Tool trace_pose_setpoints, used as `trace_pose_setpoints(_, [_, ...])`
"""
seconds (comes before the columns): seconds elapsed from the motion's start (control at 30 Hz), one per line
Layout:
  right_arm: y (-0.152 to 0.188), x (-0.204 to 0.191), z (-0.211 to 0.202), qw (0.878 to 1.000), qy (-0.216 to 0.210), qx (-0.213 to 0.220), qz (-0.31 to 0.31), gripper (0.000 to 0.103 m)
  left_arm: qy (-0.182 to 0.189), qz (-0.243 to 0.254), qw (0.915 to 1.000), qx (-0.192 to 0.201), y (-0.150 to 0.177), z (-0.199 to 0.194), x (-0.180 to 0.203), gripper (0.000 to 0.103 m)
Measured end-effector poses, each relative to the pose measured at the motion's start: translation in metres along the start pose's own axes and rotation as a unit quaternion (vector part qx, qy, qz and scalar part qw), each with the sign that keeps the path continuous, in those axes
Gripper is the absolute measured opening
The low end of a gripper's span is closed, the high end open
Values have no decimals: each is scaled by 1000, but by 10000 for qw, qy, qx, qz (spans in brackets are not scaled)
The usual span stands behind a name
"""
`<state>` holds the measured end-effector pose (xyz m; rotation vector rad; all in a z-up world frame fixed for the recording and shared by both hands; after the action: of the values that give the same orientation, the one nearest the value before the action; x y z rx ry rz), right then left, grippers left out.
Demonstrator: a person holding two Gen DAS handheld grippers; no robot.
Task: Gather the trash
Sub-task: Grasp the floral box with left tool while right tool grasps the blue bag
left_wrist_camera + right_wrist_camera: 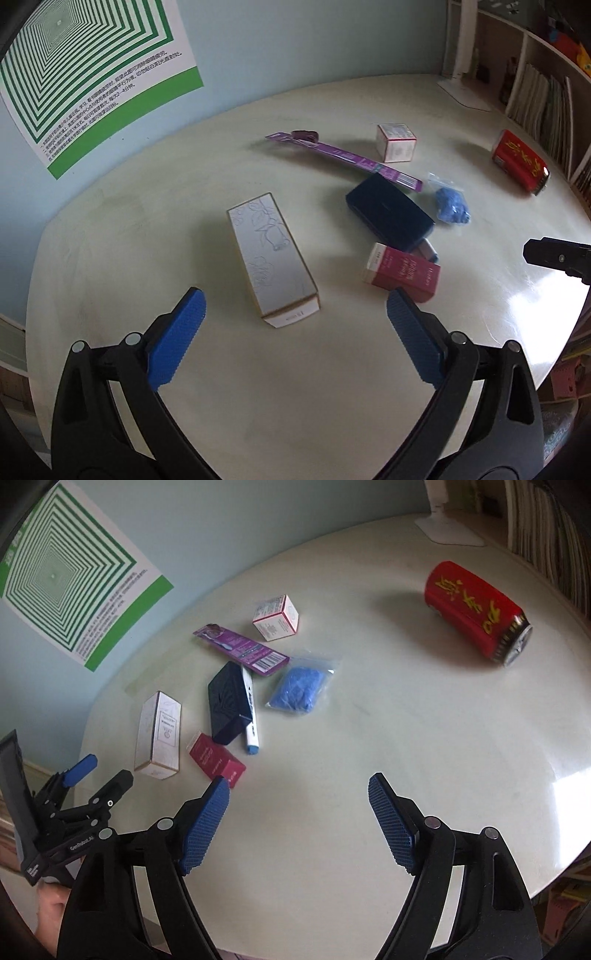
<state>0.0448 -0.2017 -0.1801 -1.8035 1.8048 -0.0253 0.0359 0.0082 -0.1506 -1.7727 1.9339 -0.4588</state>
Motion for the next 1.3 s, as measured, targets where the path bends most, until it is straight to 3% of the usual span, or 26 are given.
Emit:
trace_pose_setpoints(0.37, [-40, -18, 45, 9992, 200, -246, -256, 78, -115, -361, 9990, -249, -17, 36, -32, 96])
trace_pose_setpoints(1.0, [-67, -7, 97, 9940, 856, -554, -391, 77, -108, -502, 9968, -610, -22, 85, -42, 94])
trace_pose_setpoints(1.1, [-67, -7, 104, 9918, 1006, -620, -480, 64, -123, -472, 9967, -649, -22, 89, -41, 90])
trace_pose_setpoints(1.3, [-71, -8, 107, 9898, 1158, -492, -663, 38, 37, -480, 9955, -814, -17, 99, -37, 58])
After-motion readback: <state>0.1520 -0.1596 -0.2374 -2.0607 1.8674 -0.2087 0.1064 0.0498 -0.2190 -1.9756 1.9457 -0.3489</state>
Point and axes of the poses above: each gripper's, at about its wrist camera, not at the fingertips, and z roughly the way its jaws point, x to its right, y to its underside, the point moved 9 cm from there along z, roughly the way its jaws point, and after that the axes turned 2 degrees about -z, right-handed, at the moved point
